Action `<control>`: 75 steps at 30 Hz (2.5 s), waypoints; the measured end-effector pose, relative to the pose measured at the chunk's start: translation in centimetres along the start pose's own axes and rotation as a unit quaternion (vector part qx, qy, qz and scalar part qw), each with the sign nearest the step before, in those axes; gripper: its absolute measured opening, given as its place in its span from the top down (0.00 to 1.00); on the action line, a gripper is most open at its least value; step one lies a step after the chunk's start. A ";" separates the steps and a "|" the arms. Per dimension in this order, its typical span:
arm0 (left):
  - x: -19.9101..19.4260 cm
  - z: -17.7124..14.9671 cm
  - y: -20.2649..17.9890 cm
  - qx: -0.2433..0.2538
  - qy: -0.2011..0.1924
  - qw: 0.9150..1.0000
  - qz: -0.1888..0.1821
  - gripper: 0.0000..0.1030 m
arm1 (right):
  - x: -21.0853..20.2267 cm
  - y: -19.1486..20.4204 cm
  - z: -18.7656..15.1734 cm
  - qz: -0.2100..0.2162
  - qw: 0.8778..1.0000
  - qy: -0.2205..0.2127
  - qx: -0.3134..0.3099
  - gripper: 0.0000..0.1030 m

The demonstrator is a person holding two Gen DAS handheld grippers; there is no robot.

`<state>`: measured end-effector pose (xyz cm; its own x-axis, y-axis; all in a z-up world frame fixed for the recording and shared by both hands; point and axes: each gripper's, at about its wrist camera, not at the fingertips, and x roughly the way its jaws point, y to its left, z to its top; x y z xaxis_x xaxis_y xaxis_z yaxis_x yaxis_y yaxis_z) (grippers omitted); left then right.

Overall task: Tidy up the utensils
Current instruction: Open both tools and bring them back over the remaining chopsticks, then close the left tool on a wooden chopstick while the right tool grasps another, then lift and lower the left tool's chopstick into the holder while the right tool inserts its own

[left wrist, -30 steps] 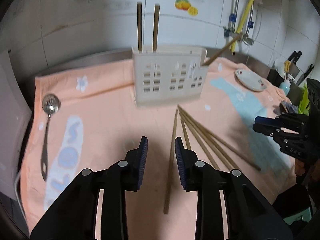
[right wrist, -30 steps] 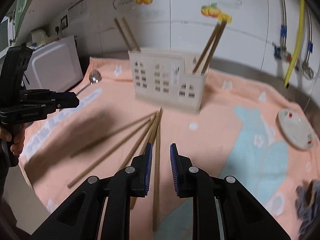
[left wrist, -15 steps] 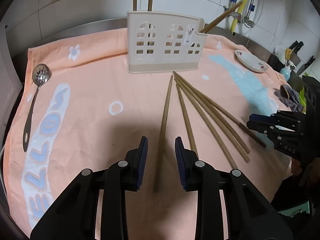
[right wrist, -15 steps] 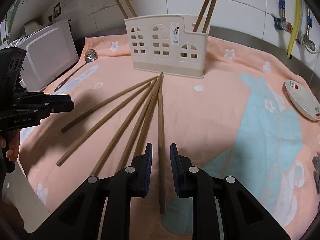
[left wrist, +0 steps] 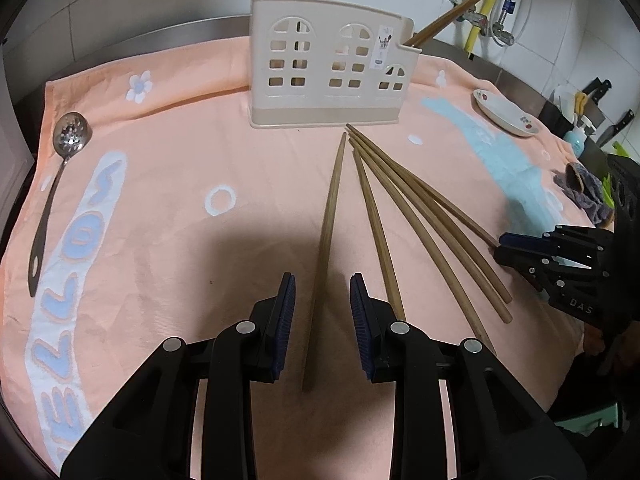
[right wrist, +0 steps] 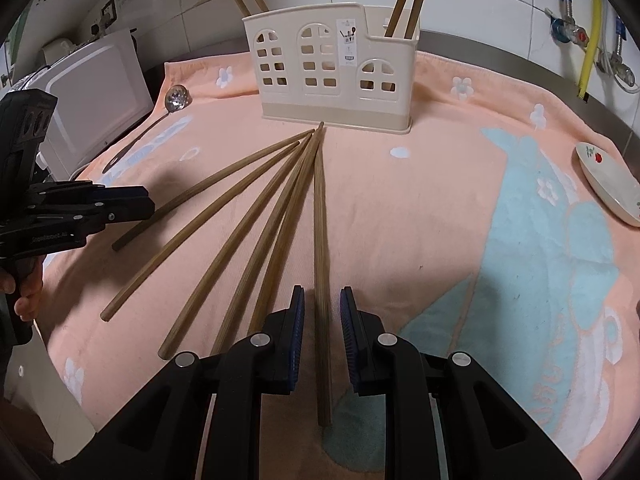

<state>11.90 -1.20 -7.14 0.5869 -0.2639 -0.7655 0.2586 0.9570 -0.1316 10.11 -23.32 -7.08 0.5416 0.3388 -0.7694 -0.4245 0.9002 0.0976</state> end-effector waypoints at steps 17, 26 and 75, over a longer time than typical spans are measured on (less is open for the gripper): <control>1.8 -0.1 -0.1 0.003 0.010 1.000 0.002 0.82 | 0.1 0.1 -0.1 -0.004 1.000 -0.001 -0.004 0.85; 2.0 0.1 -0.5 0.015 0.008 1.000 0.008 0.90 | 0.1 0.0 -0.2 -0.004 1.000 -0.003 -0.004 0.85; -7.4 9.9 -1.5 0.041 -0.130 0.991 -0.005 0.95 | -10.8 0.1 15.0 -0.013 0.983 -0.171 -0.059 0.94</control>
<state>14.72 -1.89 4.94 0.7589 -0.3047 -0.5756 0.3195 0.9443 -0.0786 15.15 -22.81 10.73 0.7571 0.4067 -0.5113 -0.4778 0.8784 -0.0088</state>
